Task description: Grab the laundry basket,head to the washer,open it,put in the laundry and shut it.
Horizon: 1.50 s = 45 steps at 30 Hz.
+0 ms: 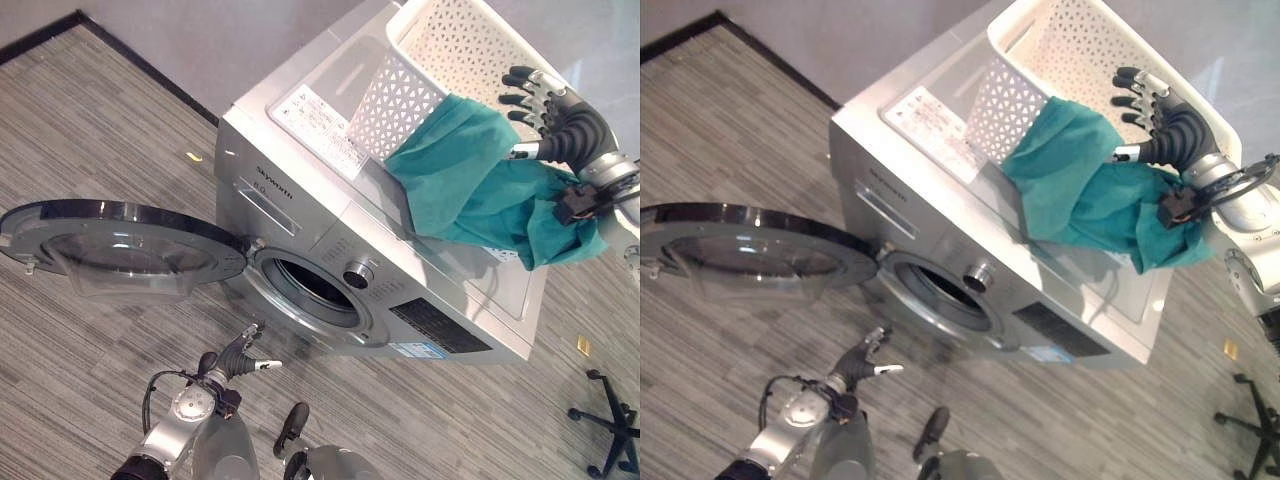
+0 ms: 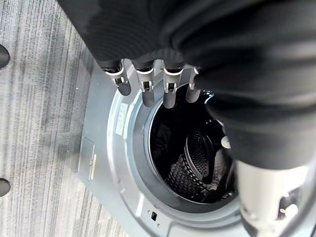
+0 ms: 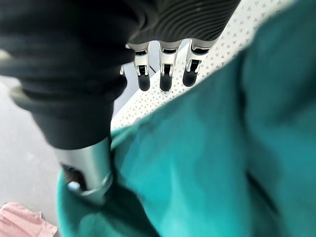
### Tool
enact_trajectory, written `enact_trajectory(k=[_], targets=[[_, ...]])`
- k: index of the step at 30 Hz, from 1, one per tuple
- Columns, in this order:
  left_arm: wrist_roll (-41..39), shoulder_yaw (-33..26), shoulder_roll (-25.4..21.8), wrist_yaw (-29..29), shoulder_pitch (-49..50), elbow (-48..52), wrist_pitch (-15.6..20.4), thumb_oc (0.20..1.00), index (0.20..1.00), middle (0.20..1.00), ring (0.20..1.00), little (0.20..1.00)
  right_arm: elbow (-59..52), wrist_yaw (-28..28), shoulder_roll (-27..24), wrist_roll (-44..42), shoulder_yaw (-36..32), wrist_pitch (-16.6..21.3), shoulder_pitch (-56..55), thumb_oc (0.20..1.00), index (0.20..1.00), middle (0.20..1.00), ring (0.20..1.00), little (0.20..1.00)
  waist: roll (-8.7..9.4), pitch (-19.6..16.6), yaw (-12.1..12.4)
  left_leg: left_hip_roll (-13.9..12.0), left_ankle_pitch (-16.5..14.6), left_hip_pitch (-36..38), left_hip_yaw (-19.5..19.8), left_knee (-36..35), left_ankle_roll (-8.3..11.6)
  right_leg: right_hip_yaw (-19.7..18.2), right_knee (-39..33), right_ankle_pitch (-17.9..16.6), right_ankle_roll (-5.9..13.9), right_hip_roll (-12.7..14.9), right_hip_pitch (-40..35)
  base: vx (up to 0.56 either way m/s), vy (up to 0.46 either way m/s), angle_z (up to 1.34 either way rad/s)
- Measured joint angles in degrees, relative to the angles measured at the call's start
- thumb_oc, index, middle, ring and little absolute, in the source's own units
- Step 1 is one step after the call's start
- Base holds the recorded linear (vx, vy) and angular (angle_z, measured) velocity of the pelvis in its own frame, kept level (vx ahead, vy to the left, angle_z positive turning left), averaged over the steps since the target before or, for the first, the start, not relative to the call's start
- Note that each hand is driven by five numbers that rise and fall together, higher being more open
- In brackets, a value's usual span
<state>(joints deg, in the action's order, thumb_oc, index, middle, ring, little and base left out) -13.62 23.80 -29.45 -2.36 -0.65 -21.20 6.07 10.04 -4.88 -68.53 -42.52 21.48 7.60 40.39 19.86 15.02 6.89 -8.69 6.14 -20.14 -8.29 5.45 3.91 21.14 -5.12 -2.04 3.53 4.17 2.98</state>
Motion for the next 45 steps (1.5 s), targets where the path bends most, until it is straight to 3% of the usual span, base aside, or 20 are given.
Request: enact_trajectory(k=[2,3,4,6,31,34,45], targets=[[0.0,0.09,0.1,-0.01,0.05,0.0,0.0,1.0,1.0,1.0,1.0,1.0,-0.63,-0.04,-0.01,0.0,0.0,0.02,-0.25,0.533,0.533,0.533,0.533,0.533,0.08,0.06,0.03,0.0,0.0,-0.02,0.0,0.01,0.0,0.01,0.0,0.0,0.0,0.04,0.0,0.0,0.0,0.0],[0.0,0.03,0.21,0.0,0.04,0.0,0.01,1.0,1.0,1.0,1.0,1.0,-1.52,-0.14,-0.06,0.02,-0.01,0.32,-0.69,0.426,0.426,0.426,0.426,0.426,0.07,0.06,0.12,0.0,-0.02,-0.04,0.05,0.07,0.01,0.01,-0.01,0.0,0.0,0.0,-0.01,0.0,0.0,0.0],[0.0,0.02,0.21,0.0,0.05,0.0,0.01,1.0,1.0,1.0,1.0,1.0,-2.04,-0.16,-0.06,0.04,-0.01,0.44,-1.1,0.391,0.391,0.391,0.391,0.391,0.08,0.06,0.14,-0.03,-0.02,-0.12,0.1,0.11,0.01,0.04,0.0,0.0,0.0,0.0,-0.01,0.0,0.0,0.0],[-0.01,0.02,0.29,0.0,0.04,0.01,0.03,1.0,1.0,1.0,1.0,1.0,-2.59,-0.14,-0.12,0.07,-0.01,0.84,-1.79,0.2,0.2,0.2,0.2,0.2,0.06,0.08,0.14,-0.04,-0.02,-0.26,0.27,0.24,0.02,0.16,-0.02,0.0,0.0,-0.08,-0.01,0.0,0.0,0.0],[-0.49,0.08,0.37,0.03,-1.03,-0.01,0.05,1.0,1.0,1.0,1.0,1.0,-1.87,0.13,-0.35,0.58,-0.04,1.33,-1.82,0.2,0.2,0.2,0.2,0.2,0.27,0.37,0.17,0.1,0.0,-1.08,1.43,0.47,0.0,1.23,0.0,-0.01,-0.02,-0.2,0.09,0.0,-0.002,0.02],[-1.69,0.16,0.34,0.04,-1.86,-0.02,0.05,1.0,1.0,1.0,1.0,1.0,-1.46,1.91,0.38,0.56,-2.29,1.82,-1.8,0.2,0.2,0.2,0.2,0.2,1.4,1.48,0.19,0.09,0.01,-1.21,1.46,0.51,0.02,1.24,0.0,-0.03,-0.05,-0.22,0.17,0.0,-0.01,0.01],[-2.23,0.21,-0.91,1.11,-2.55,-0.11,0.01,1.0,1.0,1.0,1.0,1.0,4.92,6.69,1.9,-2.34,-4.58,3.4,2.36,0.2,0.2,0.2,0.2,0.2,1.51,1.8,0.42,-0.05,-0.09,-3.02,2.03,1.83,-0.07,1.61,0.01,-0.14,-0.16,-0.46,1.09,0.0,-0.003,0.0]])
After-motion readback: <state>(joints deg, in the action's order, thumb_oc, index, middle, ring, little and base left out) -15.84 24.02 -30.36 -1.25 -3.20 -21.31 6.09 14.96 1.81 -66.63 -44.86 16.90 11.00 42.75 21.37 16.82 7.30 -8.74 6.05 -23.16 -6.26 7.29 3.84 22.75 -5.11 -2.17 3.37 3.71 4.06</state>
